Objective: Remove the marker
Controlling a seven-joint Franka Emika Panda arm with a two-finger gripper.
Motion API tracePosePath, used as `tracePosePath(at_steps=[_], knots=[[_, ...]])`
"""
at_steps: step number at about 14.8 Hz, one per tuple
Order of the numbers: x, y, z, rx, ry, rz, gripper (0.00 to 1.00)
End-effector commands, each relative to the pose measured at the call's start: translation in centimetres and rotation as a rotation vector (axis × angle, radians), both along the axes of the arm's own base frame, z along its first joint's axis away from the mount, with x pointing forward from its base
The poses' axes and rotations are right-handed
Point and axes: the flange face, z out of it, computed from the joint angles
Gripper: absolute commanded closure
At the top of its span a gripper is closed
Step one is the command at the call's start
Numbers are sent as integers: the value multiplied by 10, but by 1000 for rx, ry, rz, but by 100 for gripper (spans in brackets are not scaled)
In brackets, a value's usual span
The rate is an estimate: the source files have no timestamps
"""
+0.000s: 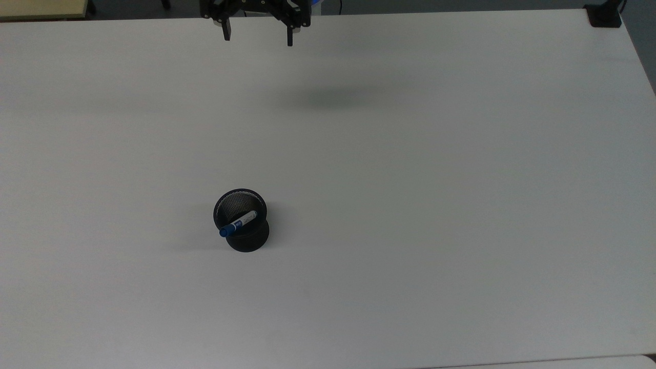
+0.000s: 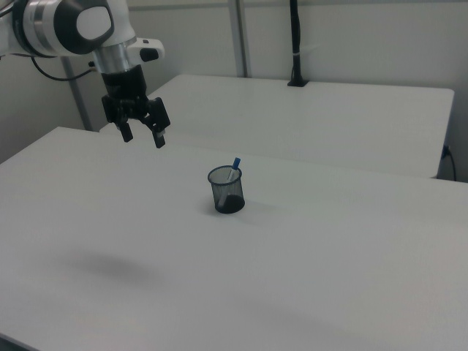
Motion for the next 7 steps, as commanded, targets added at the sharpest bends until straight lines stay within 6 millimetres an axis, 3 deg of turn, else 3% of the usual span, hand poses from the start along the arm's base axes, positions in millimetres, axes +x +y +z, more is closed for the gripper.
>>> tracePosePath(at_steps=[1, 7], knots=[[-8, 0, 2, 19, 7, -28, 0], [-8, 0, 2, 20, 6, -22, 0]])
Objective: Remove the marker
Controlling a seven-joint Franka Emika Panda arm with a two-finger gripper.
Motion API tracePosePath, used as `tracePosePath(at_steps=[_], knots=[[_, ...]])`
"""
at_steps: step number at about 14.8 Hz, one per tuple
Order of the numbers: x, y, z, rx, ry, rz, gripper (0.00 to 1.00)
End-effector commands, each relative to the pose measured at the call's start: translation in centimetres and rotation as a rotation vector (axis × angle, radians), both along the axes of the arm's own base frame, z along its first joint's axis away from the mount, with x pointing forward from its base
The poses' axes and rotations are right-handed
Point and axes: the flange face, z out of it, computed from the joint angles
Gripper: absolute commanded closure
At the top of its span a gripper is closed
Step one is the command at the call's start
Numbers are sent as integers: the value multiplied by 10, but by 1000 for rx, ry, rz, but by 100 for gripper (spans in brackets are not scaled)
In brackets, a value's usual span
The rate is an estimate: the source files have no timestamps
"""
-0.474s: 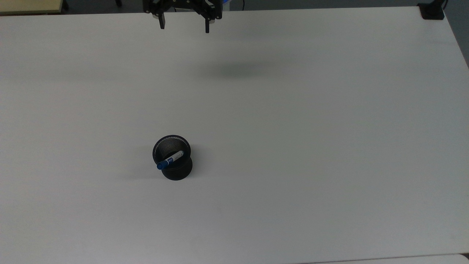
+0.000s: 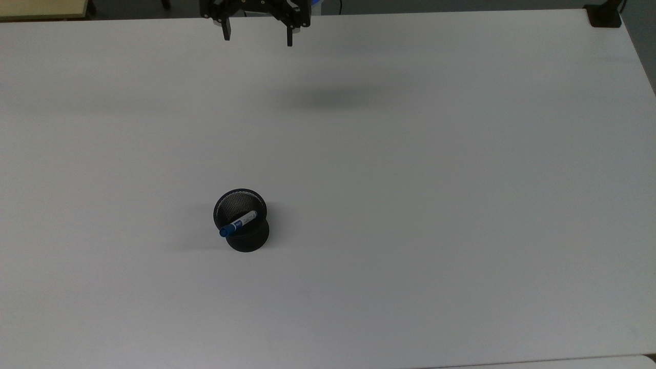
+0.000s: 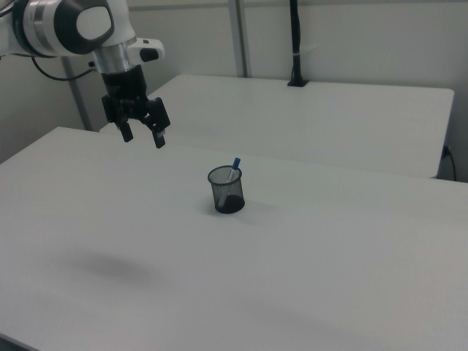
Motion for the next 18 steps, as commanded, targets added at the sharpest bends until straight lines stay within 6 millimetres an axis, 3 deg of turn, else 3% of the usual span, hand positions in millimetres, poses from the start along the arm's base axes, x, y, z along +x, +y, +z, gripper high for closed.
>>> tracePosePath(at_steps=[1, 4, 8, 15, 18], knots=[[-7, -1, 2, 19, 6, -17, 0], [-3, 0, 0, 20, -9, -14, 0], [22, 1, -10, 27, -113, -18, 0], [77, 4, -51, 37, -315, -72, 0], [99, 3, -79, 18, -380, -53, 0]])
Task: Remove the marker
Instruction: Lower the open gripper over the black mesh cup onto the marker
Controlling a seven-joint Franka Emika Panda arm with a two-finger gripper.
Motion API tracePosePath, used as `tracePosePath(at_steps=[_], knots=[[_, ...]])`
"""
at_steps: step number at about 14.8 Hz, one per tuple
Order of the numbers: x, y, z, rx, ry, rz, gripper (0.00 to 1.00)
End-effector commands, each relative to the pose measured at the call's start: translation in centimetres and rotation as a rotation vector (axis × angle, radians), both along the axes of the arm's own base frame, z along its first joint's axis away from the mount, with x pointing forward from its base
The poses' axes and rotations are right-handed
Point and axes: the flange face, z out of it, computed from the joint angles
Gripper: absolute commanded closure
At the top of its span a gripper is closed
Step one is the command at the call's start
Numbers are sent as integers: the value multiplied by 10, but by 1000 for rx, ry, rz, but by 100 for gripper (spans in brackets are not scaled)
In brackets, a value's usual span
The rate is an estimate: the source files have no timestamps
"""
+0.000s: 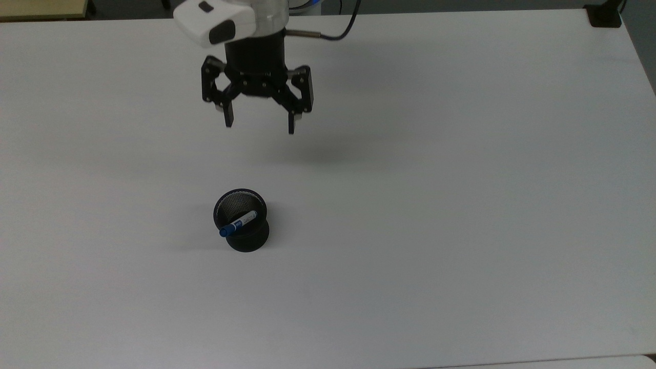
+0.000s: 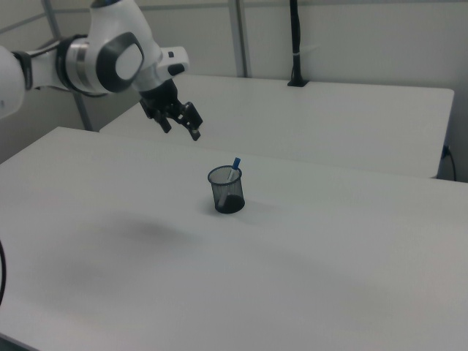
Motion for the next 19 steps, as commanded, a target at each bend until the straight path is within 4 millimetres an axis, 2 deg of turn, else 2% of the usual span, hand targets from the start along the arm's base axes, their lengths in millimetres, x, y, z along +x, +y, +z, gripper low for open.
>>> tracePosePath(at_steps=[1, 8, 11, 15, 17, 19], knots=[[25, -7, -35, -22, -72, -16, 0], [66, -48, -91, -56, -192, -53, 0], [74, -50, -114, -79, -221, -37, 11], [80, -50, -128, -74, -259, -31, 31], [83, -49, -142, -63, -270, -51, 44], [85, -47, -142, -61, -287, -52, 60]])
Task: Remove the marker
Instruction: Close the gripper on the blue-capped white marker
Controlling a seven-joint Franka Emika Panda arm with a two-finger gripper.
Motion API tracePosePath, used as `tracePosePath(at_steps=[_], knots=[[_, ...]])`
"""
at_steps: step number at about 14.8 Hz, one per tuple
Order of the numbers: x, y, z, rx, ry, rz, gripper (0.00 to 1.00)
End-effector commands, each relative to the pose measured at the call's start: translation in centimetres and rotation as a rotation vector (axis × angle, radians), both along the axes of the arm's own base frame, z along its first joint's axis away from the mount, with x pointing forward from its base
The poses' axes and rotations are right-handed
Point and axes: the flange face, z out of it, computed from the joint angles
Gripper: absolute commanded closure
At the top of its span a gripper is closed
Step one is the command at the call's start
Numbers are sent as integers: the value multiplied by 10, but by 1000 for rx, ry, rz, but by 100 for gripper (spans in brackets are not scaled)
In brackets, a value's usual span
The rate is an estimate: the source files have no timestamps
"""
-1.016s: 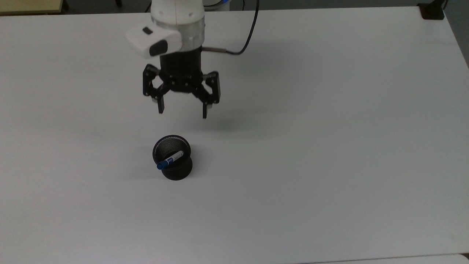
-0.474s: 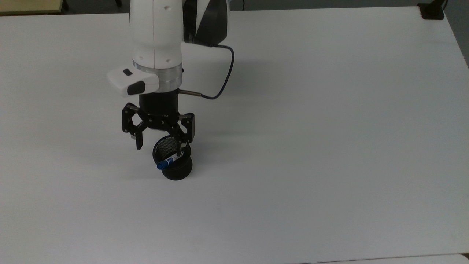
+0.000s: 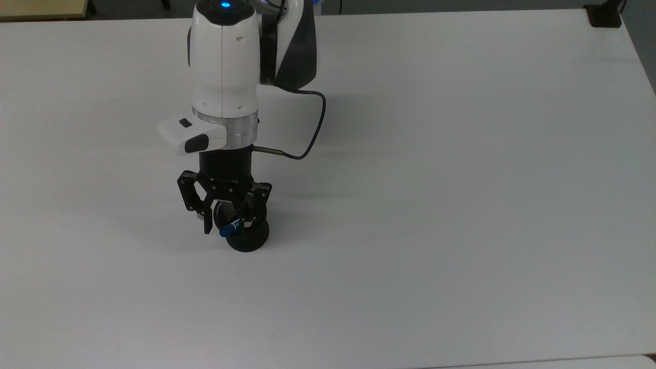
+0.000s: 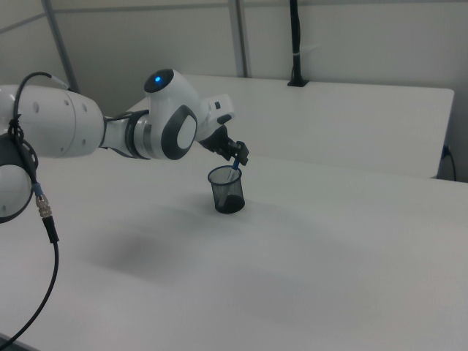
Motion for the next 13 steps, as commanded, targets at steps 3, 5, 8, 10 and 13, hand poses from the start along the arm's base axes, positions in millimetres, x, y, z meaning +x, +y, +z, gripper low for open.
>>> tracePosePath(at_steps=[3, 5, 8, 10, 13], knots=[[7, 2, -3, -4, -38, -14, 73], [7, 1, -1, -3, -41, -17, 79], [5, 1, 11, -2, -55, -17, 84], [3, 0, 24, 0, -69, -20, 89], [1, -1, 37, 1, -86, -23, 90]])
